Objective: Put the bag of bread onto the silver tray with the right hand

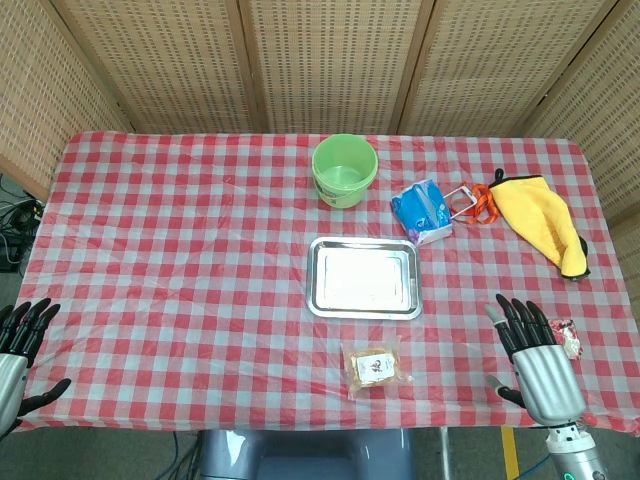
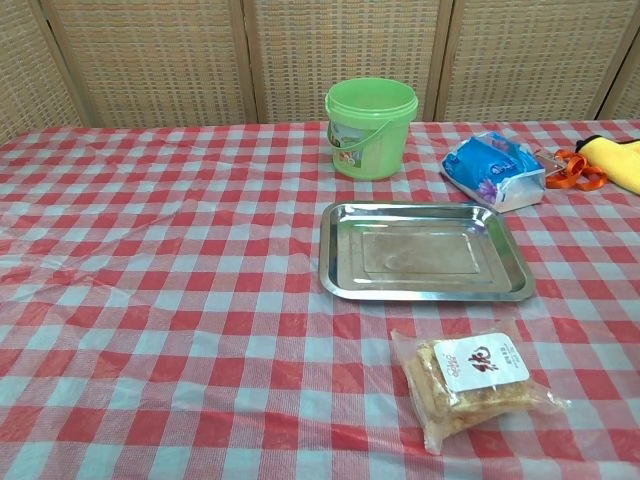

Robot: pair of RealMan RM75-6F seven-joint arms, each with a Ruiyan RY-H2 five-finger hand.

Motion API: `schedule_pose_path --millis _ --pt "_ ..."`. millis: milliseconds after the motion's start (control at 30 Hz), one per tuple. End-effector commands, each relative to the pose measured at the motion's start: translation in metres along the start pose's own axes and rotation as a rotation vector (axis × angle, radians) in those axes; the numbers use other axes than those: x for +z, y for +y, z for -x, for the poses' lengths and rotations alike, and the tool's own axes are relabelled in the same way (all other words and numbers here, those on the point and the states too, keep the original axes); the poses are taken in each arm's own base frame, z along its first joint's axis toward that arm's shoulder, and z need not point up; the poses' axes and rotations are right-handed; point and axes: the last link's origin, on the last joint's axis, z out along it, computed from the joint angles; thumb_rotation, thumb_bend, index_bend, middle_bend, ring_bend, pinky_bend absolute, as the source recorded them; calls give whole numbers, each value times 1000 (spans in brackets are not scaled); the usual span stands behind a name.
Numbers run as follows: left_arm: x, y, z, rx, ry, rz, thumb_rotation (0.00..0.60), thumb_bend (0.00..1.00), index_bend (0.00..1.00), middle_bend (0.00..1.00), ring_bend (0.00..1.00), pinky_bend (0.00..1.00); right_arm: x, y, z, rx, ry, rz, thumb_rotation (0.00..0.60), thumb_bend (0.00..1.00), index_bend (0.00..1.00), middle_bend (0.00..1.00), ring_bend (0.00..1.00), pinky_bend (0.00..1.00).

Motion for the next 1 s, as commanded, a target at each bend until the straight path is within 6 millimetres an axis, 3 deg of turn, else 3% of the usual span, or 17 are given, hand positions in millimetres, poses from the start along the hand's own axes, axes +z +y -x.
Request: schedule_pose_path --millis 33,467,733,1000 --pt "0 0 0 -3 2 1 600 0 0 0 0 0 1 0 0 1 -1 0 600 88 0 0 0 0" --pt "-1 1 0 1 -1 1 600 0 0 0 0 0 3 0 2 -6 -24 -5 600 88 0 0 0 0" --pt "1 0 1 1 -3 -2 600 0 0 0 0 0 19 9 16 2 -103 38 600 89 0 0 0 0" --pt "1 0 2 5 -4 -1 600 0 0 0 0 0 20 10 18 1 -110 41 600 88 0 0 0 0"
